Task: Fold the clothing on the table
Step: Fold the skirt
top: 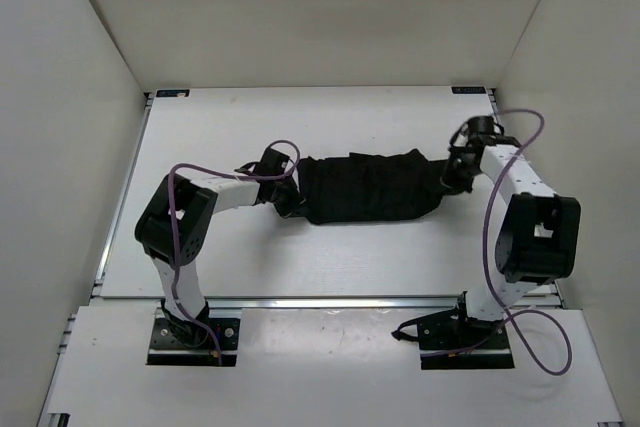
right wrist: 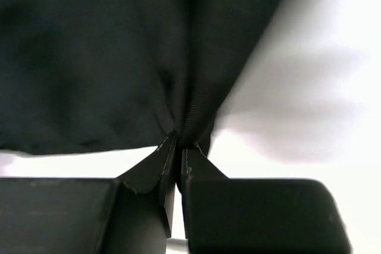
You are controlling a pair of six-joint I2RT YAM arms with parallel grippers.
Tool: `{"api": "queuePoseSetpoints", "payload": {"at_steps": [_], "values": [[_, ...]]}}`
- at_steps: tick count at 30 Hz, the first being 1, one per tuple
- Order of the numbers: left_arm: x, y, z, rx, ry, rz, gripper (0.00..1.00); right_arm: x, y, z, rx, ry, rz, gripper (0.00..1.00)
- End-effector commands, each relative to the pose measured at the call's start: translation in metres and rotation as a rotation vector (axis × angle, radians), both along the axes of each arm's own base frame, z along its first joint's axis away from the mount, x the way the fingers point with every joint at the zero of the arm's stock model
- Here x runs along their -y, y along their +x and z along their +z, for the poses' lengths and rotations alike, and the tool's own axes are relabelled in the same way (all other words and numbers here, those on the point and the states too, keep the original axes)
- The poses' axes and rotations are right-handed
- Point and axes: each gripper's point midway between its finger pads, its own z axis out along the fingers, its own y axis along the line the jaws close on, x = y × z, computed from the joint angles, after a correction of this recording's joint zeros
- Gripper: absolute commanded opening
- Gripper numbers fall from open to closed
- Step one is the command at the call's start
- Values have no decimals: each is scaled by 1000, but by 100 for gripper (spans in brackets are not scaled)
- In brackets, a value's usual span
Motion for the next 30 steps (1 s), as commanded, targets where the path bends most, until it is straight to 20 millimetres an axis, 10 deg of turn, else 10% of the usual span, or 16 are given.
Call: {"api": "queuePoseSetpoints", "payload": {"at_steps": [1,6,9,13,24,30], "values": [[10,9,-2,-6,-4,34,0,-59,27,69,196,-87,170,0],[7,10,-5,-16,-8,61,0,-191,40,98,347,78,394,0],[4,11,-4,-19,4,59,0,-260,24,72,303,151,532,0],[-6,8,-7,-25,23,57,2,-303,8,14,200,149,664,0],[-20,-4,-9,-51,-19,31,25,-324,-22,-58,42,-23,804,0],[-53,16,63,121,-76,155,42,-302,-9,-52,33,-117,682,5]]}}
